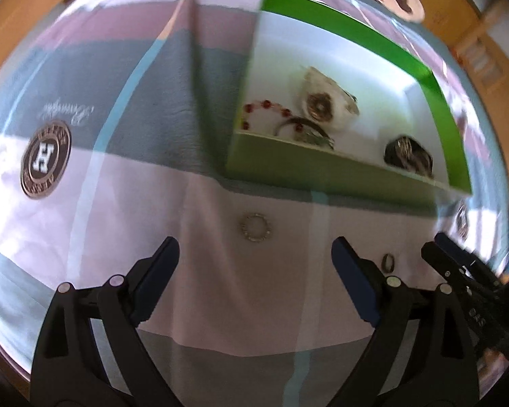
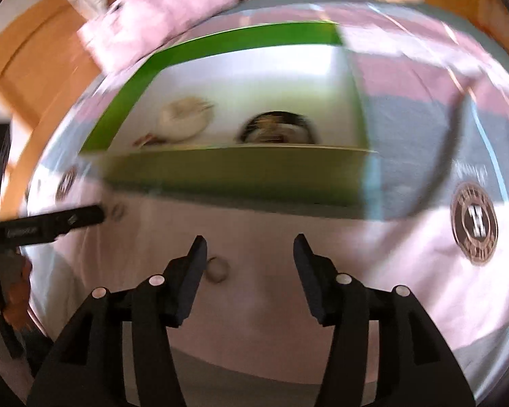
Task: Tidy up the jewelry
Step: 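Move the left tool to the beaded silver ring while the right moves to the small dark ring, then grasp the small dark ring with the right tool while the left grasps the beaded silver ring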
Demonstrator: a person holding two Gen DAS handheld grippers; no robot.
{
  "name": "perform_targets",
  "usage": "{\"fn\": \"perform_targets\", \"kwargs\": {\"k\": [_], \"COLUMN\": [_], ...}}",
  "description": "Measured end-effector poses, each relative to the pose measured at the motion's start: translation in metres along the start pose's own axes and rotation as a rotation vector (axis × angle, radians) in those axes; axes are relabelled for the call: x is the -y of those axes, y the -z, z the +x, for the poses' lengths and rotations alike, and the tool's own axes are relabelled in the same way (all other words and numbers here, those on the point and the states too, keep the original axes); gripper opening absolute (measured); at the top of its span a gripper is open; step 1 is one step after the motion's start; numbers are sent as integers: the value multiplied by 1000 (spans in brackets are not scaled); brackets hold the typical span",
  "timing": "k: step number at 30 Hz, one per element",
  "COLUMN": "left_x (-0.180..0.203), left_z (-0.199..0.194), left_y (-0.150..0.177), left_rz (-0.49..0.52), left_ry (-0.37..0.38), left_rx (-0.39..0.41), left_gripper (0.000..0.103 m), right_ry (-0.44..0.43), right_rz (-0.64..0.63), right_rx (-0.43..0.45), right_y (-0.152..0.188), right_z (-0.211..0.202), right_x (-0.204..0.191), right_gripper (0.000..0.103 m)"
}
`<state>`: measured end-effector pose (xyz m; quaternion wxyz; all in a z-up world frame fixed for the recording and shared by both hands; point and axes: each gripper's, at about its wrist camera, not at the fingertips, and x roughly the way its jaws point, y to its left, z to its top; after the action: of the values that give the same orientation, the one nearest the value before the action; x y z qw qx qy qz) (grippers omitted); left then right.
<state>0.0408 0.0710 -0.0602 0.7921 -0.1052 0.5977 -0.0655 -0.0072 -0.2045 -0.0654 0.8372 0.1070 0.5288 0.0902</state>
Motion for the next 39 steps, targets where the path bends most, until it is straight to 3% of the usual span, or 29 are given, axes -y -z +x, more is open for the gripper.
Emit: {"fn": "perform_targets", "kwargs": {"k": [3,7,10,13,15,16,21,27,32,39], "left_x": [-7,-18,-17,-1,10,11,13,12,19,24], "left_z": [3,2,4,10,15,16,28,41,42,41], "left_y": [-2,-7,-5,-3,-4,-5,-7,-10,-8,-8], "left_rz": [-40,-85,-109,-56,-17,-7,4,5,51,71], "left_ry": [37,100,102,82,73,72,-30,-70,-157,-180], "left_rx": [-14,-8,4,5,8,7,-2,-21,8,20], "left_gripper": [92,92,92,92,92,92,92,90,73,72], "right_ry": [9,59,67,86,92,103,118,127,129,127], "right_rz": [11,-124,-229,-276,-287,-296,-319,-328,-332,-331], "right_rx": [-21,-4,9,-8,-35,-31,-20,-16,-15,-19], "right_y": [-3,4,10,15,19,21,22,21,25,25], "right_z": [8,11,14,26,37,39,39,43,38,38], "right_x": [2,-22,-47,-59,-63,-64,-66,-72,-70,-69], "right_gripper": [54,54,54,53,42,41,41,41,41,41]}}
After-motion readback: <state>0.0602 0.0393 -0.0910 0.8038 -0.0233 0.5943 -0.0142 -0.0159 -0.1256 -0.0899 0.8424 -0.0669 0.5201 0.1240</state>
